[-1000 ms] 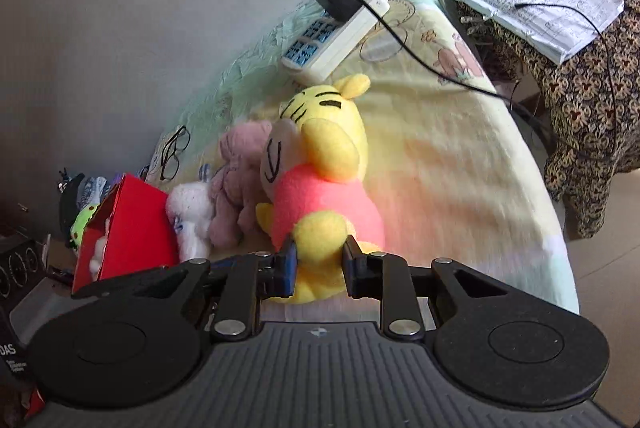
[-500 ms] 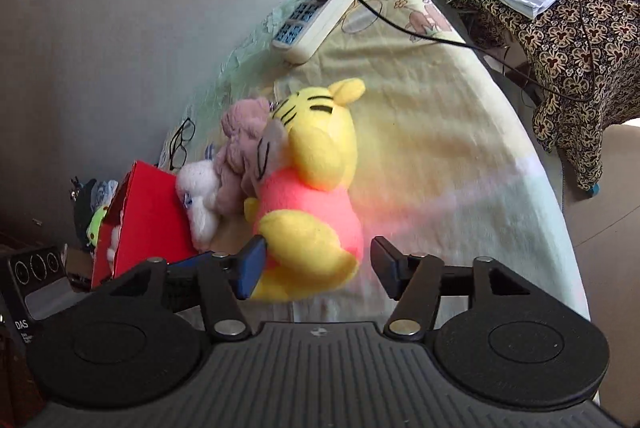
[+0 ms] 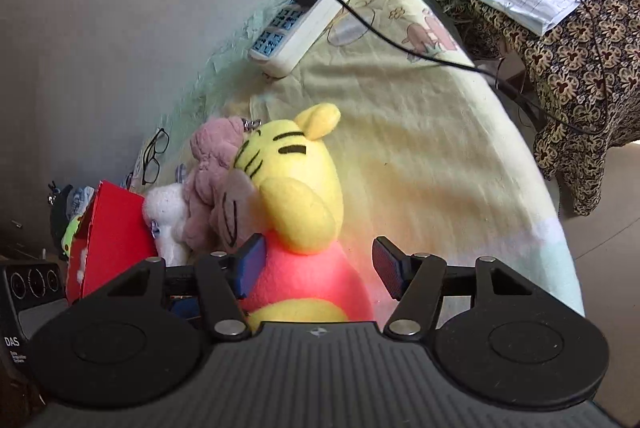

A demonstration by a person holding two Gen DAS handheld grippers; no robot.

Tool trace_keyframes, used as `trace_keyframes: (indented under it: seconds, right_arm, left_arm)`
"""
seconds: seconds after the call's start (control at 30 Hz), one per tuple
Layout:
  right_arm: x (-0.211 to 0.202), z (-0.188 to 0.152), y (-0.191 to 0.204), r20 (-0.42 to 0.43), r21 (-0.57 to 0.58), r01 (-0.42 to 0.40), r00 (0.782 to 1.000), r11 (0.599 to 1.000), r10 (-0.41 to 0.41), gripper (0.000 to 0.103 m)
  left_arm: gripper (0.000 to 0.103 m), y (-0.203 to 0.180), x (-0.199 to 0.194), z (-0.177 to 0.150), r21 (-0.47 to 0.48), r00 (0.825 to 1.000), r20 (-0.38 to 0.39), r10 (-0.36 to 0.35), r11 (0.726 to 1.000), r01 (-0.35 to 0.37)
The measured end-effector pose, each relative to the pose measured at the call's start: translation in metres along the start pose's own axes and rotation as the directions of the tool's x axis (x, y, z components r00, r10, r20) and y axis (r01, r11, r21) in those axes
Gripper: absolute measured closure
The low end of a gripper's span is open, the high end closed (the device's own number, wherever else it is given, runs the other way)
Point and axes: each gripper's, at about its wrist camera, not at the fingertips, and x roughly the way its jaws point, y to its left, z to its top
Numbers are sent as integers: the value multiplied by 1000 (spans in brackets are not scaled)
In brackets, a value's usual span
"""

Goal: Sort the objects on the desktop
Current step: 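Grasp the yellow-and-red tiger plush with the right gripper and lift, then carry the tiger plush with the right gripper over the red box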

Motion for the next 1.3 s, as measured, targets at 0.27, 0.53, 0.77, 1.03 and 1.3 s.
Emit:
trace_keyframes:
  seconds: [0.27, 0.53, 0.77, 1.03, 1.3]
  right_arm:
    - [6, -6, 2, -30, 4, -71, 997, 997, 71, 60]
    - [-13, -21, -3, -11, 56, -155, 988, 986, 156, 65]
    - [-24, -34, 11, 22, 50, -225, 974, 973, 224, 65]
    - [-24, -48, 53, 51, 0, -293, 955, 956, 293, 65]
    - [-11, -65, 120, 104, -49, -326, 939, 944, 329, 65]
  left_arm:
    - [39, -27, -1, -3, 120, 998, 60, 36, 992, -43]
    - [42, -53, -14, -16, 226, 995, 95, 42, 972, -63]
    - [42, -62, -40, -31, 252, 984, 170, 54, 963, -96]
    - [42, -50, -91, -44, 275, 956, 281, 81, 948, -161]
    - [42, -9, -156, -47, 291, 932, 356, 67, 940, -178]
